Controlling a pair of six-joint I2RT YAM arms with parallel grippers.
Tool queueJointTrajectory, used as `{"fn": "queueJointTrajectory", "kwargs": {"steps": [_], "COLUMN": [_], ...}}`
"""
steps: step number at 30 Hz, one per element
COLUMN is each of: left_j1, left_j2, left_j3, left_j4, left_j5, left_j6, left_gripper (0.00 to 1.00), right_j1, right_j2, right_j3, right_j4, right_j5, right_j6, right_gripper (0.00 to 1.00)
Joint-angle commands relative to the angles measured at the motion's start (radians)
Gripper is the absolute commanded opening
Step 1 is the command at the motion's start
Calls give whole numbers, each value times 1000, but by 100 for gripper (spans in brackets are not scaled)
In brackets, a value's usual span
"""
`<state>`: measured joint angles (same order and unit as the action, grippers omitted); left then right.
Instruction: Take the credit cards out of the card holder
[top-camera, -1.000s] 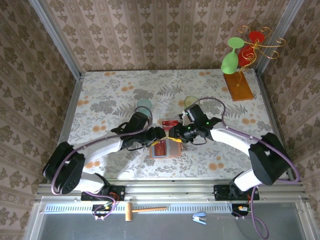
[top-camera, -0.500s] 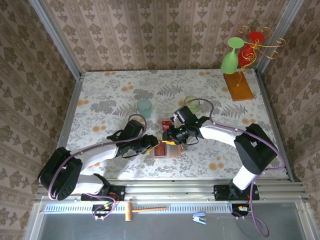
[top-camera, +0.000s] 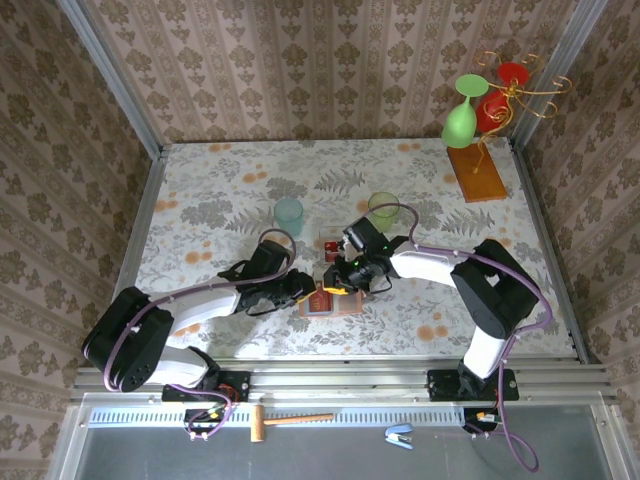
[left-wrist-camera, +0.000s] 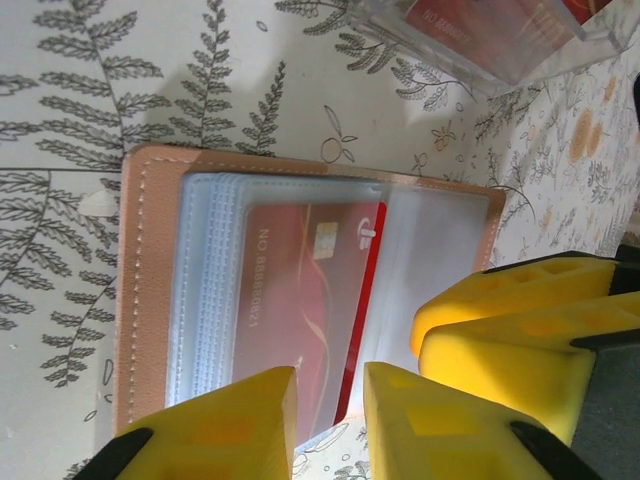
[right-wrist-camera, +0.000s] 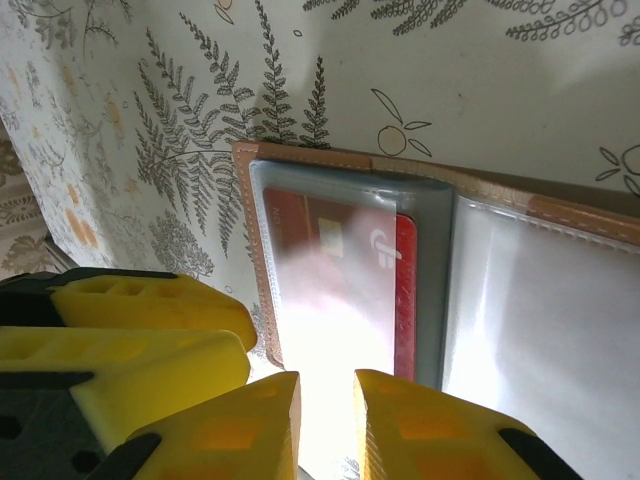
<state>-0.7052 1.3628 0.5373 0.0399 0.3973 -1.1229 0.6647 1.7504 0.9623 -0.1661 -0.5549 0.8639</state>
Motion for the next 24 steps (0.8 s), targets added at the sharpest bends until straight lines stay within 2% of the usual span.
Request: {"fn": "queueJointTrajectory", "kwargs": {"steps": [1,24], "left_j1": [10,17], "left_j2": [18,53], "left_j3": [-22,-30], "left_j4": [13,15], "left_j5": [14,3], "left_j6": [2,20], "left_gripper": [23,21], "right_j1": [10,21], "right_j2": [30,68], "right_j3": [12,24], "right_j4": [23,-42], "right_j5": [-15,34], "right_j6": [10,-23], "right_gripper": [21,23]}}
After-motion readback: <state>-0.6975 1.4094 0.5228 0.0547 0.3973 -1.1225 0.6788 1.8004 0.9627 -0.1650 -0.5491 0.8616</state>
